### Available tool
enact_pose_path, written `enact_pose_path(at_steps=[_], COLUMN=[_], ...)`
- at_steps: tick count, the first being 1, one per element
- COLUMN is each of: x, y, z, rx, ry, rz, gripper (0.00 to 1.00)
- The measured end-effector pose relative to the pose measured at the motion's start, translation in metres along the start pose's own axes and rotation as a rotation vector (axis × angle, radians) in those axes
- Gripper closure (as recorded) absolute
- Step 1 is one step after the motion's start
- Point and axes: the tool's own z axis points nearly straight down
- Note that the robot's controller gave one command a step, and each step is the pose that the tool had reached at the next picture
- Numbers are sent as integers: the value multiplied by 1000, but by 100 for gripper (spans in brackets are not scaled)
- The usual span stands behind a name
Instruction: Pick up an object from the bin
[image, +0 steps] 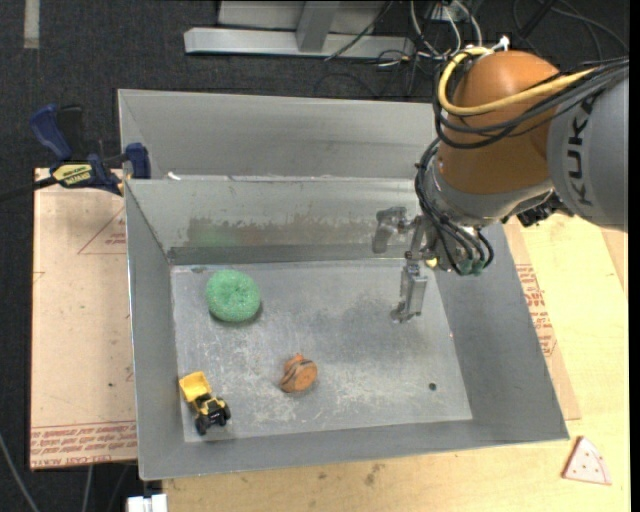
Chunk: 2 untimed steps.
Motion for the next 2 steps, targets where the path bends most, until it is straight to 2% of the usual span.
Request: enact_pose_path(at_steps=[1,2], x=[0,5], y=[0,10], z=[0,40], rx=[0,1], ry=[0,-5], rz=[0,-75], gripper=[0,0])
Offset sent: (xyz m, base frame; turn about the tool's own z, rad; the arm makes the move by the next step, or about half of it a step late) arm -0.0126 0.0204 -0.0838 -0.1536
